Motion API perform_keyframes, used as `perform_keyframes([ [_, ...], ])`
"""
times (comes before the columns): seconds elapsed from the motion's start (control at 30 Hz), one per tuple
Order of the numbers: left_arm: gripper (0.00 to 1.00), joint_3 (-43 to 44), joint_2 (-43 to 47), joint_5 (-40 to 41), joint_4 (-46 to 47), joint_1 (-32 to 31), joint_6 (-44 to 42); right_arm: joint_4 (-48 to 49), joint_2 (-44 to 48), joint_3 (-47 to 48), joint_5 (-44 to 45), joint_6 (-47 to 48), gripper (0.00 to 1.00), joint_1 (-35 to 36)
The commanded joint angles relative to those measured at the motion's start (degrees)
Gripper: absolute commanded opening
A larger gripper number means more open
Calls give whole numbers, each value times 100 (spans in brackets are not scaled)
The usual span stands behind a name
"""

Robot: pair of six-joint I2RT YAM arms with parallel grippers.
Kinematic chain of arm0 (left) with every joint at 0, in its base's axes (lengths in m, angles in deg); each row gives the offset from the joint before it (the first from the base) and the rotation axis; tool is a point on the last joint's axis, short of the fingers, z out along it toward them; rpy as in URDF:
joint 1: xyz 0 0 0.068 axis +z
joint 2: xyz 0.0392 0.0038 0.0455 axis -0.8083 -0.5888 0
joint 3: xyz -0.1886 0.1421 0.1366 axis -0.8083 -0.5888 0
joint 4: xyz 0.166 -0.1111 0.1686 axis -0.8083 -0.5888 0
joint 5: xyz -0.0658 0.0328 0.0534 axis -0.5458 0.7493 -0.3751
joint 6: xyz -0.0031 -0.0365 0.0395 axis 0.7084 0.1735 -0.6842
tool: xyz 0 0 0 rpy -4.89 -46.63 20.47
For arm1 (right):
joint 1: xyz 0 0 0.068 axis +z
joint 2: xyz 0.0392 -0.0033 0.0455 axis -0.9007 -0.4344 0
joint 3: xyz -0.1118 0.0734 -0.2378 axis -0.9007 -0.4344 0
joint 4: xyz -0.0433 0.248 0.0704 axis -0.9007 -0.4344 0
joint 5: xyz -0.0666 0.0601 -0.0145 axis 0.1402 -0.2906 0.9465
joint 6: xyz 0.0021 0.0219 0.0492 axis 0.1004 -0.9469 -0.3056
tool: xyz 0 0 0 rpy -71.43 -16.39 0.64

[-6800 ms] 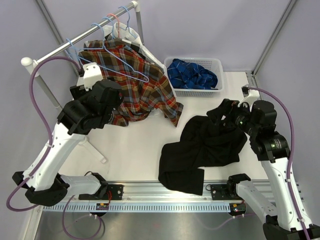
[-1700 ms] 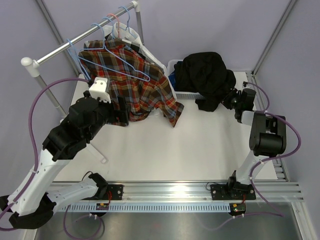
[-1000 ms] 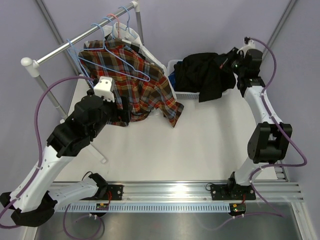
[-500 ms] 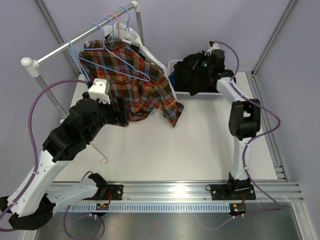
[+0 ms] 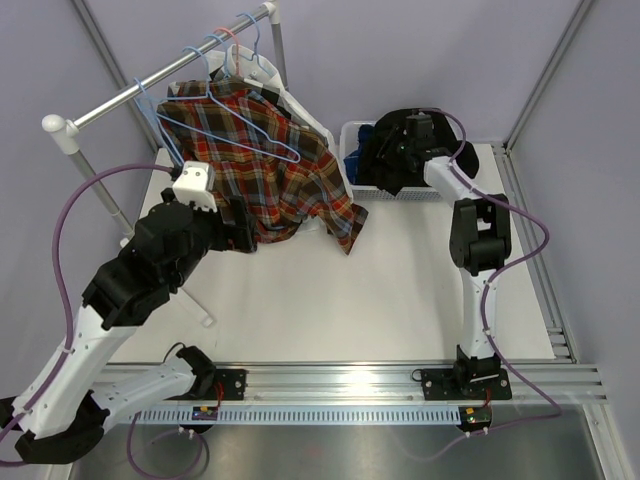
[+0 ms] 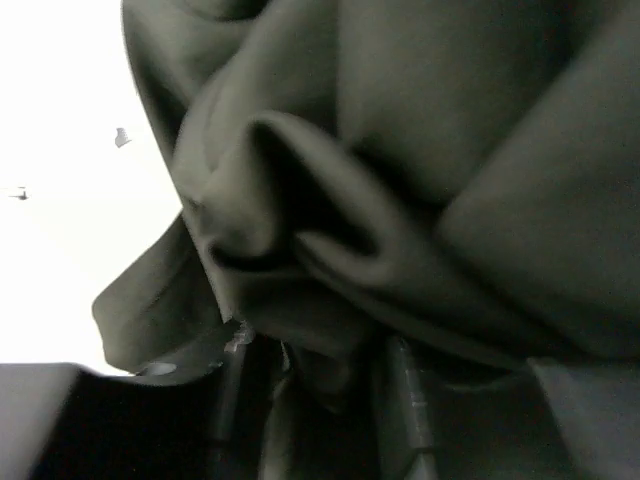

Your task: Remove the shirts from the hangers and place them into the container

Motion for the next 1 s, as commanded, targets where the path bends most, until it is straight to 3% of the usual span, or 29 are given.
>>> perform_keyframes([
  [0.0,99,54,-25,73,252,13,-28,-770,166,502,298,450,56,-134],
  [0.17,99,159,-78,64,252,13,-116,-1490,720,1118,368,1181,75,-134],
  [0.27,99,186,-122,29,252,13,-160,-1650,1395,866,429,1410,77,-134],
  [0.47,99,212,-201,3,261,13,-230,-1370,2486,-637,341,1279,75,-134],
  [0.63,99,221,-201,-68,261,13,-204,-1123,2848,-1797,166,918,67,-134],
  [0.8,99,125,-104,-50,261,13,-204,-1017,2603,-2037,-159,699,63,-143],
  [0.97,99,72,1,-6,252,13,-195,-648,2032,-1704,-142,601,60,-231],
])
